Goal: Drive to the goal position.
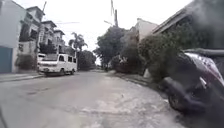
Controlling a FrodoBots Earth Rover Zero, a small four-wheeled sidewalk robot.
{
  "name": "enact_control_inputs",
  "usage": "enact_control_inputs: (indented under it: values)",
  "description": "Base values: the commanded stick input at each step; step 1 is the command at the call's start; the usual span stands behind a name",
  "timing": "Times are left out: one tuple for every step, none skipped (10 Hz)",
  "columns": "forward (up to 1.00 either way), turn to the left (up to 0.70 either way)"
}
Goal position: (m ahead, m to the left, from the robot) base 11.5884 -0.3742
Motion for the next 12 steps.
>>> enact_control_inputs:
  values:
    - [0.5, 0.0]
    - [0.5, 0.0]
    - [0.5, 0.0]
    - [0.5, 0.0]
    - [0.5, 0.0]
    - [0.5, 0.0]
    - [0.5, 0.0]
    - [0.5, 0.0]
    - [0.5, 0.0]
    - [0.5, 0.0]
    - [0.5, 0.0]
    - [0.5, 0.0]
